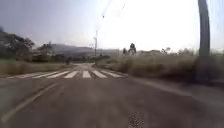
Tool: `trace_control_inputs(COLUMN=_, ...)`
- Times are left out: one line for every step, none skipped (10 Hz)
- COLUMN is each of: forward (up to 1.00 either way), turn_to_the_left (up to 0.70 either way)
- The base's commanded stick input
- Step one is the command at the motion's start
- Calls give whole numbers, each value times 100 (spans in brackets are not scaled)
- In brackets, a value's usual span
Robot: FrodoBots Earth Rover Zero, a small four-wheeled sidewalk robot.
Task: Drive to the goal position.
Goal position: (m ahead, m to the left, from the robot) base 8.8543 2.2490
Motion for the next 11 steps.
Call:
trace_control_inputs(forward=85, turn_to_the_left=0)
trace_control_inputs(forward=85, turn_to_the_left=0)
trace_control_inputs(forward=85, turn_to_the_left=0)
trace_control_inputs(forward=85, turn_to_the_left=0)
trace_control_inputs(forward=85, turn_to_the_left=0)
trace_control_inputs(forward=85, turn_to_the_left=0)
trace_control_inputs(forward=85, turn_to_the_left=0)
trace_control_inputs(forward=85, turn_to_the_left=0)
trace_control_inputs(forward=85, turn_to_the_left=0)
trace_control_inputs(forward=85, turn_to_the_left=0)
trace_control_inputs(forward=85, turn_to_the_left=14)
